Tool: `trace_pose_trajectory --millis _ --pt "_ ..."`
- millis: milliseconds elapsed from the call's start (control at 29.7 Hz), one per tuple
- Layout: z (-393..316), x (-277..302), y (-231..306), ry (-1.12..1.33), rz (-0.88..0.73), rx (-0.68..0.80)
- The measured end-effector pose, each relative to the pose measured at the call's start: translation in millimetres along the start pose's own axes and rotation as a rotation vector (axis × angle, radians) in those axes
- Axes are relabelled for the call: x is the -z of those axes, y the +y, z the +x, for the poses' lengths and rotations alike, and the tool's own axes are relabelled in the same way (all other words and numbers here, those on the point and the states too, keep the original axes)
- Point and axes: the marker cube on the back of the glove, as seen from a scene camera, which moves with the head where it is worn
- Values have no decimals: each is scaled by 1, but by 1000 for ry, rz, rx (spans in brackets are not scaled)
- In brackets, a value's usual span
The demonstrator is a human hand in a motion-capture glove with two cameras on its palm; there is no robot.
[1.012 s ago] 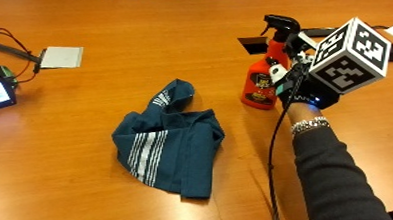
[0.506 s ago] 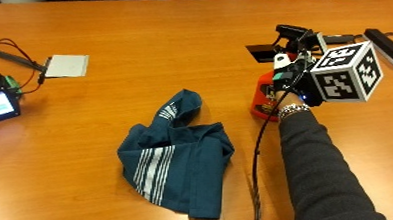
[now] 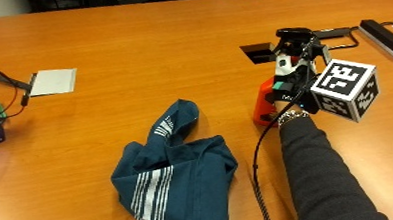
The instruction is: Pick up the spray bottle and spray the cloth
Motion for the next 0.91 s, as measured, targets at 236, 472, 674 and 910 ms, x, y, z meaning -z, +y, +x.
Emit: trace_pose_trajectory --millis 236,472,674,910 --pt "-1 33 -4 11 100 101" --pt "15 67 -12 41 236 157" --pt "42 68 0 77 220 119" --pt "63 49 4 59 87 63"
